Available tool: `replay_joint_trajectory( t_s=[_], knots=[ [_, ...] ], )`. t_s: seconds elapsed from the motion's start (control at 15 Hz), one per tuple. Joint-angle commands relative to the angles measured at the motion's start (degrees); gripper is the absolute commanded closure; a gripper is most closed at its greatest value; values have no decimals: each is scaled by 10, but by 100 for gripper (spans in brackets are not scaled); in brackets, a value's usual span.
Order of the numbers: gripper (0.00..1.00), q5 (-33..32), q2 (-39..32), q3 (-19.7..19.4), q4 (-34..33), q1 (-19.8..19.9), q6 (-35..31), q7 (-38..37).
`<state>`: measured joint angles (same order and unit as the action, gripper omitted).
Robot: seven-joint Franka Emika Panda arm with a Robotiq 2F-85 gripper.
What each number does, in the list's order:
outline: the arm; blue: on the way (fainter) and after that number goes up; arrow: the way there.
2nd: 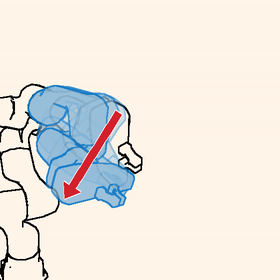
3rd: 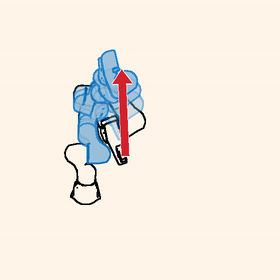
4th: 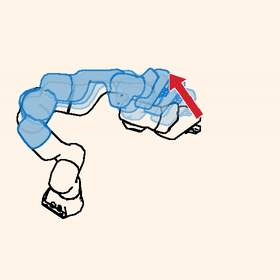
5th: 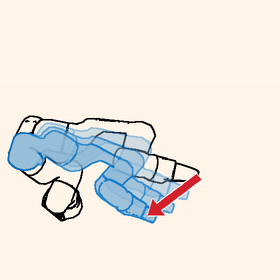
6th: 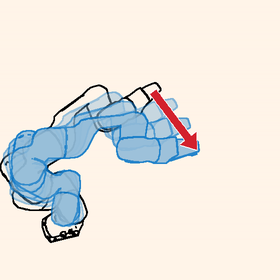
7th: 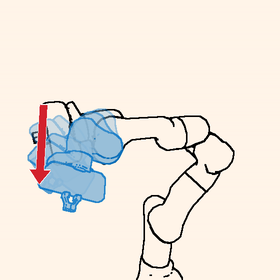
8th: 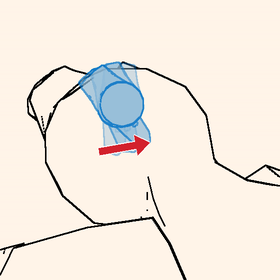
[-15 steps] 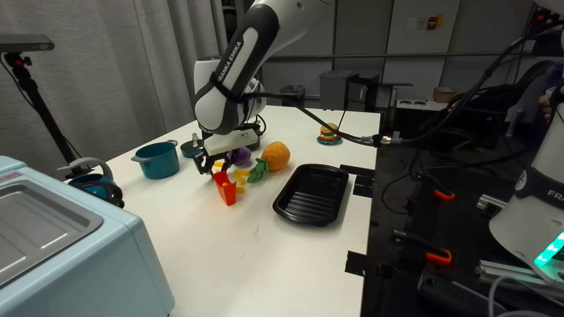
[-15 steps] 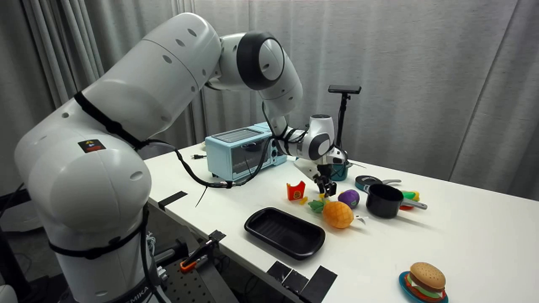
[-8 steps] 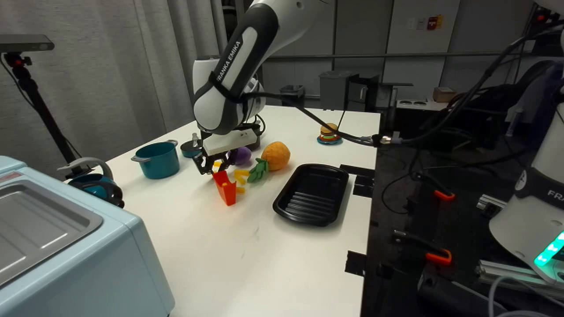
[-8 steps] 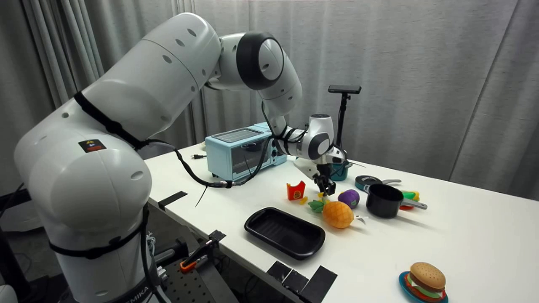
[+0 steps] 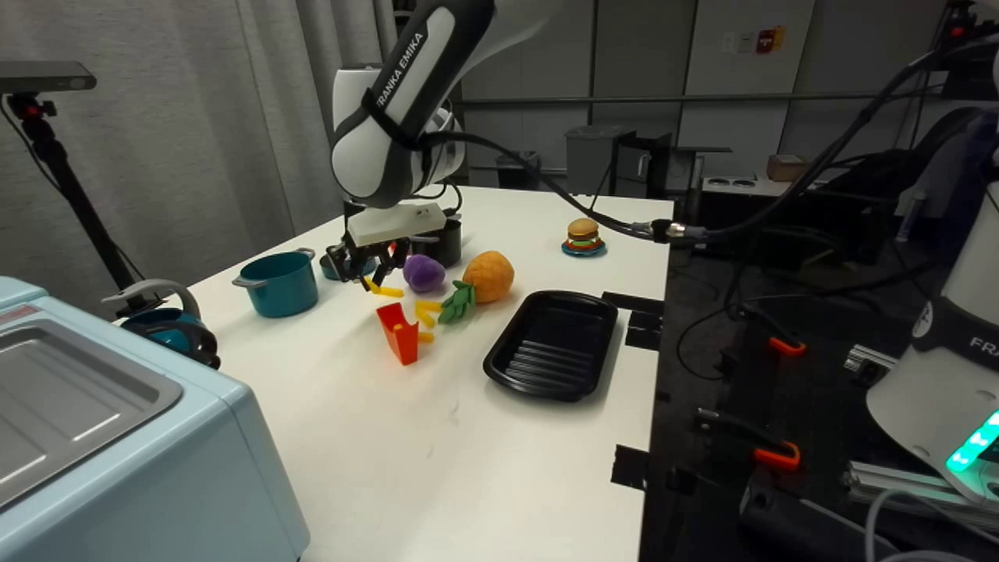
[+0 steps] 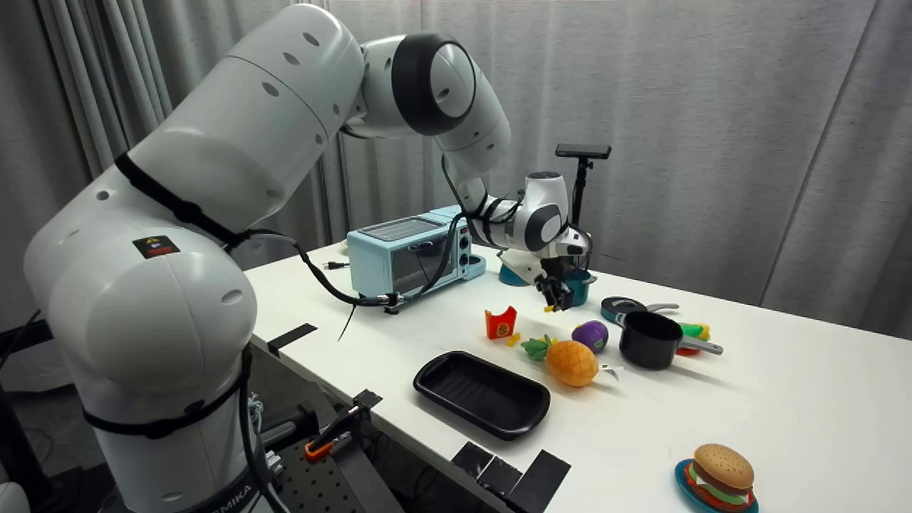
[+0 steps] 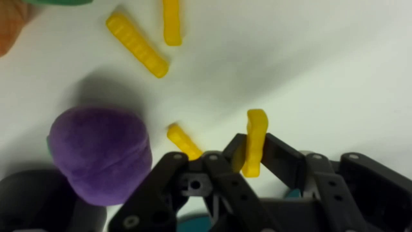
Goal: Pick the potato chip and put it in the bag
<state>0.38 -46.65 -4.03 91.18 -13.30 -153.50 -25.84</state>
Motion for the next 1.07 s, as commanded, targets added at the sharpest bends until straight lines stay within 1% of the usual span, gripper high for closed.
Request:
replay_joint_trajectory(
  t_s=[0.0,0.2,0.53,1.0],
  knots=[
    [95,0,48,-2,31,-8,13,14],
    [95,-2,78,6,56,-6,18,30],
    [95,-4,129,19,116,-4,20,57],
    [95,-1,183,52,223,-1,-2,93]
  ],
)
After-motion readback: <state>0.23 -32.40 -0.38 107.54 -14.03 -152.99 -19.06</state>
